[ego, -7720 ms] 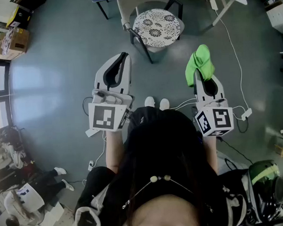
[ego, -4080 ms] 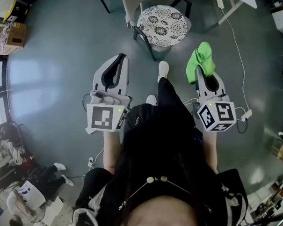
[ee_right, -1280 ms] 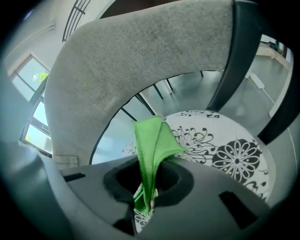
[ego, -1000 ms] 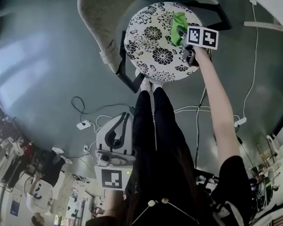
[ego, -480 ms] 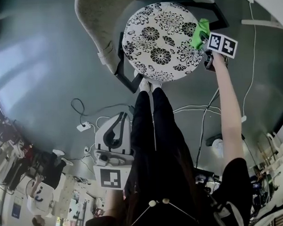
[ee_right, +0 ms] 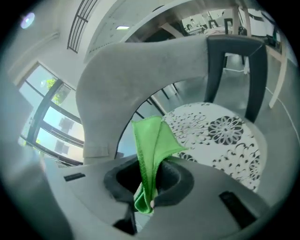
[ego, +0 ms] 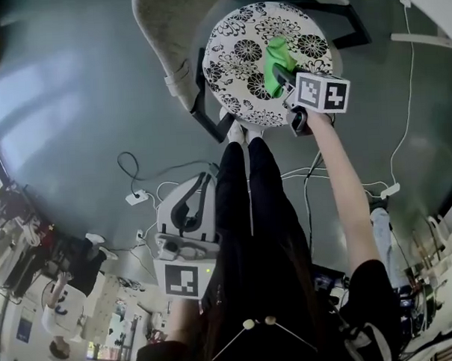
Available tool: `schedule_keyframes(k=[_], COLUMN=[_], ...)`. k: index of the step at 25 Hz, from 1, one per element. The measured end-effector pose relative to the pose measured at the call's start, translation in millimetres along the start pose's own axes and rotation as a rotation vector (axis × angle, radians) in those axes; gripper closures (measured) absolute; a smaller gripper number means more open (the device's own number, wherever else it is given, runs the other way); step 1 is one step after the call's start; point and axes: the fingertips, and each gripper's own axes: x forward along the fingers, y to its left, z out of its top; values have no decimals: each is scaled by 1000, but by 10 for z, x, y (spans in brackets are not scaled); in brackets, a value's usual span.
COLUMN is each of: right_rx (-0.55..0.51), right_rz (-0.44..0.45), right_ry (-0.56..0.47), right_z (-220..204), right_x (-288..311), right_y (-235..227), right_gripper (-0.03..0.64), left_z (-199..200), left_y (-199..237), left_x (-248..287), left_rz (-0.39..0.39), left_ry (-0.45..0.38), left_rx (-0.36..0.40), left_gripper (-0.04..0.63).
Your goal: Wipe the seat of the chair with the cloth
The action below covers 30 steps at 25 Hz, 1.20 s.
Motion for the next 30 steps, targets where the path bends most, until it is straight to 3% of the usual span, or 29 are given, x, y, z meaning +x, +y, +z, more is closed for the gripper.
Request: schedule_keyframes(k=[7, 12, 19, 30], right_rx=[54, 36, 0, 52], right_rz=[149, 154, 52, -87], right_ry=[125, 210, 245, 169], right_z=[-587, -912, -1035, -850], right_x=[683, 1029, 1168, 655], right_y=[907, 1133, 830, -62], right_gripper=[571, 571, 571, 571], left_z=[-62, -83, -151, -142], left_y=[41, 71, 103, 70], left_x=[-57, -84, -110, -78], left_rz=[7, 11, 19, 2], left_ry=[4, 3, 7, 2], left_rx=[-11, -28, -39, -39], left_gripper=[578, 578, 578, 578])
